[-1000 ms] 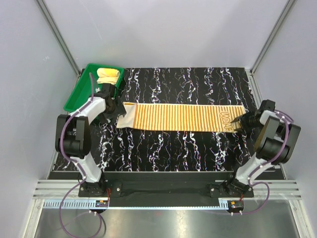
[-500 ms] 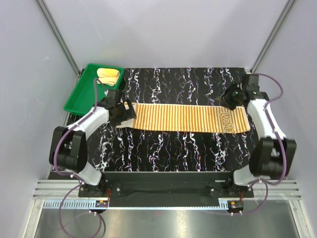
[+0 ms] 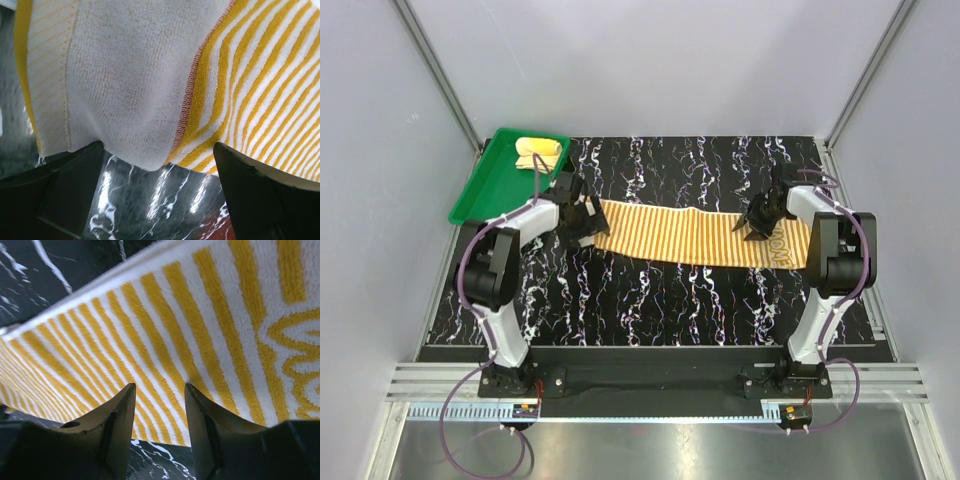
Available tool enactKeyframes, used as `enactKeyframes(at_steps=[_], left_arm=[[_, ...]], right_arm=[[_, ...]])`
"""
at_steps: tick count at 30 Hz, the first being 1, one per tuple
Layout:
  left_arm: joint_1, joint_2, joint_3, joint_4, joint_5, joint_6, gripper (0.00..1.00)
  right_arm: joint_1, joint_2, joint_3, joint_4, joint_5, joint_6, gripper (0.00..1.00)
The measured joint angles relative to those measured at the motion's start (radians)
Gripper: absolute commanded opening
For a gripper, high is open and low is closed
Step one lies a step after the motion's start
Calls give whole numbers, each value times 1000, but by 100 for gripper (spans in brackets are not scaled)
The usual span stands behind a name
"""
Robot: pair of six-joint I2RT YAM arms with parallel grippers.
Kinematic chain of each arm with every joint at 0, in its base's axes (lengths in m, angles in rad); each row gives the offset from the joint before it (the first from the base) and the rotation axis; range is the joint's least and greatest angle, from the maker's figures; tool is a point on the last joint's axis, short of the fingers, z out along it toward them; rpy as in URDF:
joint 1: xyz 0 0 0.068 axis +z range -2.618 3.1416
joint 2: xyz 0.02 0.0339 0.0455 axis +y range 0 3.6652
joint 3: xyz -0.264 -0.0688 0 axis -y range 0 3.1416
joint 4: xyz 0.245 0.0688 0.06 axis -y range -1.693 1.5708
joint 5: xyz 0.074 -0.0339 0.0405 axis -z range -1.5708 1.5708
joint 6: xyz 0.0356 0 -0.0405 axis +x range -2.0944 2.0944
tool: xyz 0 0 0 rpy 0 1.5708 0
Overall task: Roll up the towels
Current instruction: Fold the towel
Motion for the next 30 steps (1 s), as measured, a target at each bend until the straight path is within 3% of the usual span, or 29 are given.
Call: enactKeyframes(at_steps=[7,11,14,20,23,30], left_arm=[[0,227,322,-60,-32,36,99],[1,266,383,-83,-56,48,99],[1,238,341,-76,-86,48,99],[35,33,57,-60,-108,40,99],[54,-85,-58,-85,-101,31,99],[53,-344,-57,-178,-33,94,99]], right_arm=[[28,-68,-171,116,-9,24,53],[44,-116,-227,126,-6,29,54],[47,-134,-225,82,27,23,57],[45,-222,-159,-54,142,8,65],[38,-349,-159,-94,202,22,75],[-160,-748,-323,-148,264,141,77]])
